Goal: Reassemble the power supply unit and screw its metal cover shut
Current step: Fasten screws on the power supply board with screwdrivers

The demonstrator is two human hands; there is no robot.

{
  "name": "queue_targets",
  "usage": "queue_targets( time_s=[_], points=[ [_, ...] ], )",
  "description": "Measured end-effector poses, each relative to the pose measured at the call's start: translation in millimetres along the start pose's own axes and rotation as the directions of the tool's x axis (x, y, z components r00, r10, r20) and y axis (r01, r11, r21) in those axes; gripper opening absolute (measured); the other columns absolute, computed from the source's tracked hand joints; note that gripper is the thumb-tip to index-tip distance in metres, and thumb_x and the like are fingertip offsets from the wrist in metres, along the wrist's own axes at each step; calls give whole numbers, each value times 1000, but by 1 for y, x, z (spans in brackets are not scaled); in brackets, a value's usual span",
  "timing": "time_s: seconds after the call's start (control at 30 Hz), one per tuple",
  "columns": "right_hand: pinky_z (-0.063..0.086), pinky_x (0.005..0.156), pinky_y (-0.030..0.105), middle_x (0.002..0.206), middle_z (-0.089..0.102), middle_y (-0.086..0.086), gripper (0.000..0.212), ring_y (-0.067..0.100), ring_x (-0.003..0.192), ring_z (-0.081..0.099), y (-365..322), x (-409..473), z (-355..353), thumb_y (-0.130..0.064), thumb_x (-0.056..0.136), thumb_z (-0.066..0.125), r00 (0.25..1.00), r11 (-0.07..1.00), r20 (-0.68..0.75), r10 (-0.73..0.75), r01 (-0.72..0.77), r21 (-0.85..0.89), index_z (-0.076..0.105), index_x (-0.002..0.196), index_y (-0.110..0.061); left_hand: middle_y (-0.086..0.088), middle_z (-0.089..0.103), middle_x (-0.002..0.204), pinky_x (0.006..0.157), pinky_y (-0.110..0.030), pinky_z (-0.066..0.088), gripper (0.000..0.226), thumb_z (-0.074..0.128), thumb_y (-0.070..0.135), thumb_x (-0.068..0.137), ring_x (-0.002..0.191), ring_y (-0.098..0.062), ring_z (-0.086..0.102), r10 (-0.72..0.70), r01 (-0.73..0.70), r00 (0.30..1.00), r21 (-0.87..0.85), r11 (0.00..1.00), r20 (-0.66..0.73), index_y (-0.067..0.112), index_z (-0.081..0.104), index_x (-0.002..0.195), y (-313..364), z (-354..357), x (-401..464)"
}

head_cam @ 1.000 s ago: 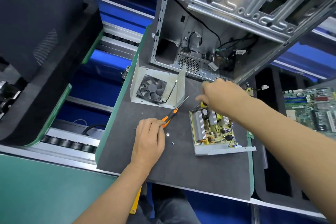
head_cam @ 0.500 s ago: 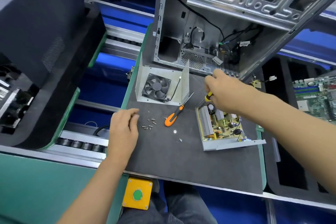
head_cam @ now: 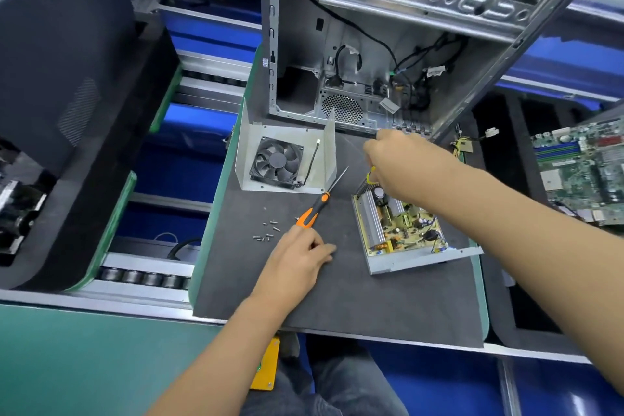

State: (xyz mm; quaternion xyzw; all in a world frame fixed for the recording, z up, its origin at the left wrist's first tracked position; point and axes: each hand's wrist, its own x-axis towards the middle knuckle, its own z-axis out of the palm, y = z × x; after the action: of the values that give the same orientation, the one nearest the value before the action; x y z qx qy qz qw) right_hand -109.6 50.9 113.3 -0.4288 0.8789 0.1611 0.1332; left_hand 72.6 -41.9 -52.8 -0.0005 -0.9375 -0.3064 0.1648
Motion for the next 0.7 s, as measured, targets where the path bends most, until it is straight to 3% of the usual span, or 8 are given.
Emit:
queue_targets(
  time_s=[0.13, 0.2, 0.27, 0.37, 0.47, 0.53, 0.63, 0.7],
  points=[
    [41, 67, 38, 72, 39, 8, 40, 40, 93, 61, 2, -5, 3, -44, 103, 43, 996, 996, -18, 93, -93, 2, 44, 80, -11, -5, 61, 74, 55, -37, 48, 14, 85, 3, 74, 67, -29, 56, 66, -67, 997, 43, 997, 25, 10, 77, 81, -2, -2, 1],
    [45, 72, 40, 90, 48, 11, 27, 38, 97, 58, 5, -9, 3, -39, 99, 52, 996, 987, 41, 83, -87, 135, 46, 96, -13, -4, 60, 75, 55, -34, 46, 12, 85, 6, 76, 66, -27, 55, 94, -96, 995, 66, 993, 40, 11, 75, 80, 0, -3, 0],
    [47, 80, 41, 108, 49, 10, 15, 36, 98, 56, 6, -12, 2, -17, 92, 57, 999, 975, 45, 12, -22, 221, 45, 102, -15, -3, 62, 77, 55, -34, 45, 11, 83, 6, 78, 67, -27, 56, 108, -111, 993, 76, 991, 39, 12, 73, 80, 2, -2, 0],
    [50, 81, 41, 101, 53, 9, 9, 37, 98, 59, 5, -9, 0, -22, 95, 58, 1000, 991, -18, -6, 9, 137, 55, 100, -15, -4, 63, 81, 59, -38, 49, 8, 77, 4, 84, 69, -28, 57, 91, -91, 996, 40, 995, 11, 9, 71, 84, 6, 0, -4],
    [44, 69, 39, 76, 44, 9, 35, 37, 85, 57, 1, -4, 3, -41, 102, 46, 994, 995, -31, 100, -100, 14, 53, 88, -9, -7, 63, 81, 66, -42, 52, 2, 69, 3, 90, 71, -29, 57, 41, -41, 999, -14, 999, 1, 5, 70, 90, 10, 4, -8],
    [45, 71, 39, 79, 45, 9, 42, 35, 81, 51, 5, -5, 1, -48, 100, 47, 985, 983, 36, 169, -171, 62, 47, 80, -10, -8, 63, 81, 71, -39, 52, 3, 68, 3, 91, 73, -28, 57, 9, -9, 1000, -29, 1000, -6, 4, 70, 93, 12, 5, -9],
    [49, 84, 42, 106, 51, 9, 22, 35, 98, 55, 14, -11, 1, -30, 93, 63, 991, 980, 115, 72, -92, 174, 51, 102, -13, -8, 65, 84, 77, -34, 51, 4, 69, 4, 92, 76, -27, 59, -11, 9, 999, -61, 998, -40, 3, 71, 95, 10, 9, -8],
    [49, 84, 42, 104, 47, 3, 13, 32, 98, 56, 14, -13, 0, -17, 92, 62, 995, 991, 101, 10, -23, 135, 55, 103, -17, -8, 66, 85, 78, -33, 51, 5, 70, 2, 90, 77, -27, 61, -24, 19, 998, -87, 996, -58, 2, 72, 95, 10, 11, -10]
  ],
)
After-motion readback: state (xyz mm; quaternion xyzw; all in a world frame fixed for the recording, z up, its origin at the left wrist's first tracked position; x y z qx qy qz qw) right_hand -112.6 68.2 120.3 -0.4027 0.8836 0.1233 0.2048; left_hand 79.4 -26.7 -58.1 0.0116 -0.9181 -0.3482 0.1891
